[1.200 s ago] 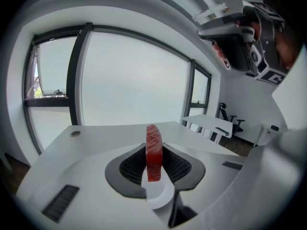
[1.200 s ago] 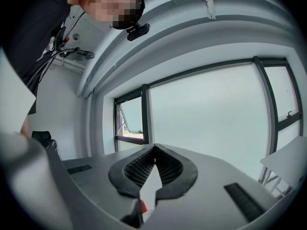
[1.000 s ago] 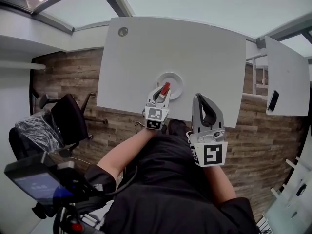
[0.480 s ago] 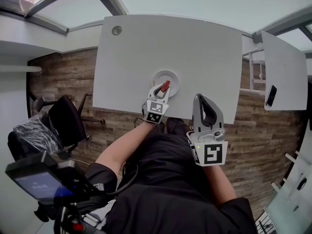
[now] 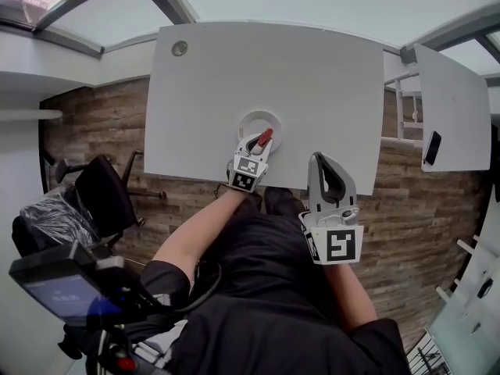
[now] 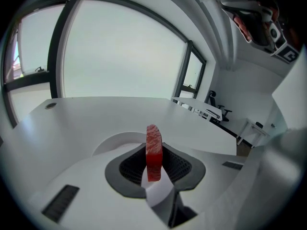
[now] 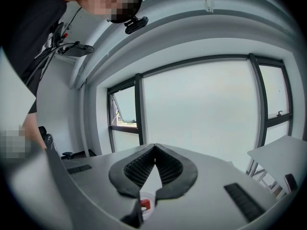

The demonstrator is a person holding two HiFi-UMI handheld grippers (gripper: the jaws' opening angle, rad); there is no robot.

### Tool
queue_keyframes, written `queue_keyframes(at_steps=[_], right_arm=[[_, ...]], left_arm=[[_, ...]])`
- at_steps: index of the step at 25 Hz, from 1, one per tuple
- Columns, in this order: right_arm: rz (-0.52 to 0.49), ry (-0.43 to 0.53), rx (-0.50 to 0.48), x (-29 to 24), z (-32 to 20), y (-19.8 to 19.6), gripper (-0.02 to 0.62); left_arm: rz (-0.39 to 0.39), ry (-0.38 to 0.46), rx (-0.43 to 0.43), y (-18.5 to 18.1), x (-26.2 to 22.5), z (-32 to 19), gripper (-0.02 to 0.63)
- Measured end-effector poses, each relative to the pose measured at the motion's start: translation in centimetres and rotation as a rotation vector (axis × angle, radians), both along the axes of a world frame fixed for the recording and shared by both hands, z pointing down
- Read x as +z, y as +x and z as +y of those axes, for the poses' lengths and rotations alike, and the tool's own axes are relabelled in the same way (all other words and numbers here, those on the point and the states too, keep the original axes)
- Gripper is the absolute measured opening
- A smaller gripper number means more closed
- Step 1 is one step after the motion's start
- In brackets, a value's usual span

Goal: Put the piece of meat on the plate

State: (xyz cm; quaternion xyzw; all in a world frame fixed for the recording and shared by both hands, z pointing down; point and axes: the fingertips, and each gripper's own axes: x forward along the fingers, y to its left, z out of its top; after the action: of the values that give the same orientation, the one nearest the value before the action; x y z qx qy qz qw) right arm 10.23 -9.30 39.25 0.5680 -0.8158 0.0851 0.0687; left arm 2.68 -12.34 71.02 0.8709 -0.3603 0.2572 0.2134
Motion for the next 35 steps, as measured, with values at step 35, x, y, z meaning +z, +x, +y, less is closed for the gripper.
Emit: queue_keyframes(at_steps=[35], right_arm=[[0.024, 0.009, 0.024, -0.8, 2.3, -1.0, 0.006]], left_arm=[[-0.021, -0.026, 0.045, -1.7, 1.0, 1.0, 0.278]])
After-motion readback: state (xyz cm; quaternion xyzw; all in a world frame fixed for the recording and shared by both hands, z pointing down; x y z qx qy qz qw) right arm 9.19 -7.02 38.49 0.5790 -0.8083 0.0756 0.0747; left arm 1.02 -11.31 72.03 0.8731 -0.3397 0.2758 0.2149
